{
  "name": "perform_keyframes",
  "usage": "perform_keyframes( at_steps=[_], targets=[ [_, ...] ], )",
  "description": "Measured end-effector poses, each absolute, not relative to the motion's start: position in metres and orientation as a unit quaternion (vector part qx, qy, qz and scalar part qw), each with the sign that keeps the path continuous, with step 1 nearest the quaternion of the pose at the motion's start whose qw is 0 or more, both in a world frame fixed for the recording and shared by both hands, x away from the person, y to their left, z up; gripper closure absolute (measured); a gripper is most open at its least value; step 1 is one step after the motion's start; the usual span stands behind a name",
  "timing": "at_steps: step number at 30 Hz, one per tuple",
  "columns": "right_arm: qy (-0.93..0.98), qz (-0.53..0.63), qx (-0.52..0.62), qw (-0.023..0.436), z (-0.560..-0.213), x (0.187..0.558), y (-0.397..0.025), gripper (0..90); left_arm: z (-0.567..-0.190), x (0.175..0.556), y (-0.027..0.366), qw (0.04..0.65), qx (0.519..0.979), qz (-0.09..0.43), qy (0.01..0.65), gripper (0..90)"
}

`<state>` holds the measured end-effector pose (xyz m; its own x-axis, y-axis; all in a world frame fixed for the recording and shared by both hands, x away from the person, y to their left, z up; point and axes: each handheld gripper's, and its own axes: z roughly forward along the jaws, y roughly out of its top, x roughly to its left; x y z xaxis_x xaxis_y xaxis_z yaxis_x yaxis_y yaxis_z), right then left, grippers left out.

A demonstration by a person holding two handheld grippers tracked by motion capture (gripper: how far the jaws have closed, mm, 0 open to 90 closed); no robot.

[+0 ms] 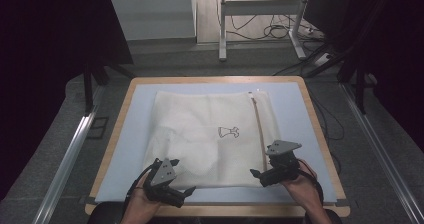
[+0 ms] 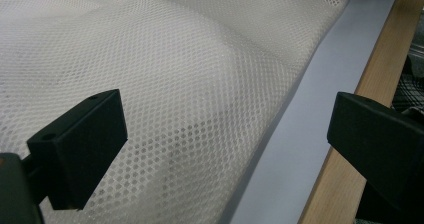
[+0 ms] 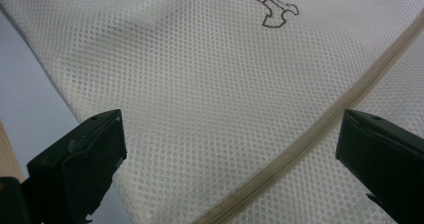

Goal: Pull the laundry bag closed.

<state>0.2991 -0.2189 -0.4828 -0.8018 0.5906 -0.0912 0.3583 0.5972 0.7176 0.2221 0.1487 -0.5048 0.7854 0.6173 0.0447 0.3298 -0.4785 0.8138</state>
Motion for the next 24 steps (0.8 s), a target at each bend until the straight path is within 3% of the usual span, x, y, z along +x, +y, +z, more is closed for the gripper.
perform_keyframes(
  at_steps=[24],
  targets=[
    [0.871, 0.367, 0.276, 0.174, -0.477, 0.28, -0.236, 0.0, -0.503, 0.216, 0.164, 0.432, 0.834, 0.177, 0.294, 2.2]
  ],
)
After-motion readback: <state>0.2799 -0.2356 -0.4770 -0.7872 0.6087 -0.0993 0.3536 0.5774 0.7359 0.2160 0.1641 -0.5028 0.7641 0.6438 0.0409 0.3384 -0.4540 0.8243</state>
